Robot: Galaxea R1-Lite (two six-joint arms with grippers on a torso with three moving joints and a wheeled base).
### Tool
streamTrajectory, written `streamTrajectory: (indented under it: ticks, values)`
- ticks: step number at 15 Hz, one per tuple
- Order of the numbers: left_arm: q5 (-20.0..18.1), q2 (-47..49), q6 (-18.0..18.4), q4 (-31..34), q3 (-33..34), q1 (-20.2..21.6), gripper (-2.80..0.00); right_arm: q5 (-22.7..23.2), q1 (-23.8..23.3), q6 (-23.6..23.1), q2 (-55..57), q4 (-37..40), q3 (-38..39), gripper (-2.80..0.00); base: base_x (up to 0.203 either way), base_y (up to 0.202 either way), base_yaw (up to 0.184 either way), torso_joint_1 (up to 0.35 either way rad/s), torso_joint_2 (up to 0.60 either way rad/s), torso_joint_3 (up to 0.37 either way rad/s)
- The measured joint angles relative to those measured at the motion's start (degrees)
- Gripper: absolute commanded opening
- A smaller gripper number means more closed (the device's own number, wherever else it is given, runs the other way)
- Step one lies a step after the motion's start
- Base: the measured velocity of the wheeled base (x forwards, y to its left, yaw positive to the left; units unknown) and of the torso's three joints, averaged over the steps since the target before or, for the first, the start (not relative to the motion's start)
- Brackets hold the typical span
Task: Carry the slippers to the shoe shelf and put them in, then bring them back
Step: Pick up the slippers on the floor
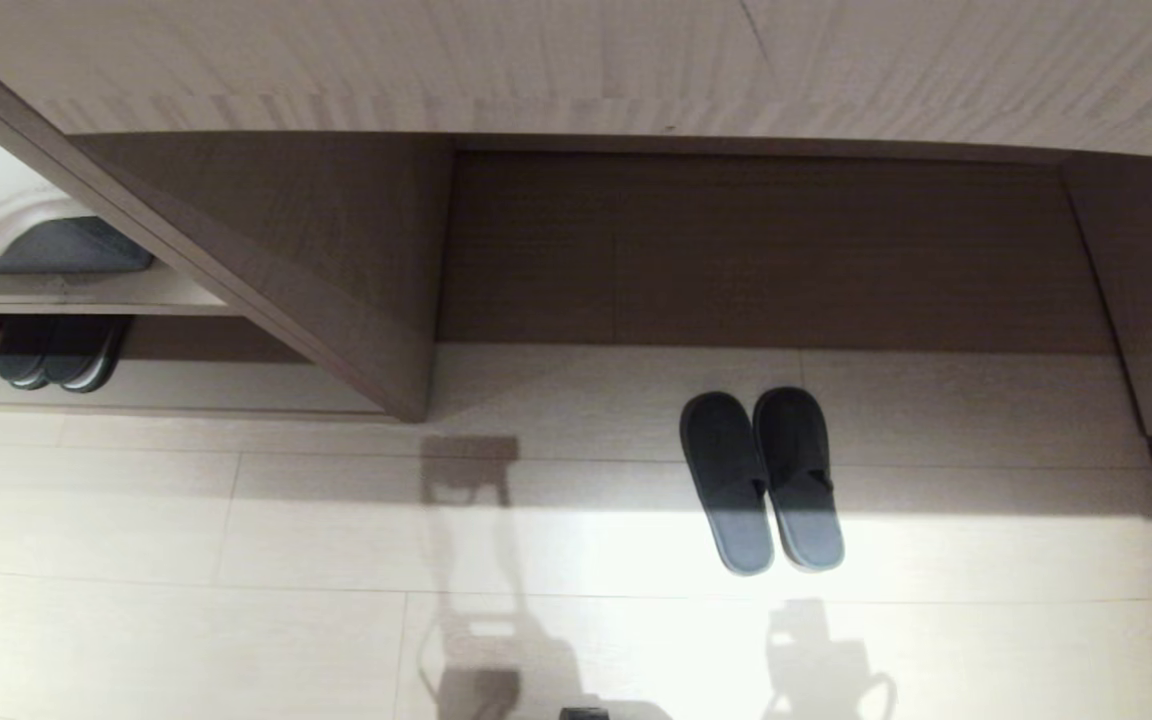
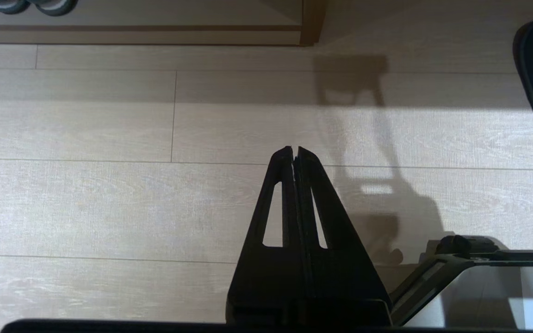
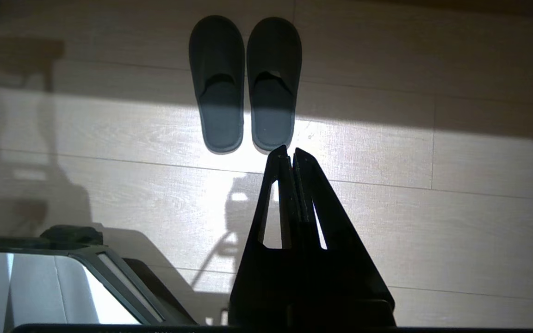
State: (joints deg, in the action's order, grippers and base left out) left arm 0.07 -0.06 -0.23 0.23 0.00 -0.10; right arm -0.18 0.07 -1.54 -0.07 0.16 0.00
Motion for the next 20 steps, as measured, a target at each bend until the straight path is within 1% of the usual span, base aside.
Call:
streamTrajectory:
  ticks: [20]
  values:
    - [0.0, 0.01, 0.05, -0.01, 0.0, 0.0, -2.8, 0.02, 0.0, -0.01, 0.0, 0.0, 0.0, -2.8, 0.0, 0.0, 0.0, 0.002, 0.0, -0.197]
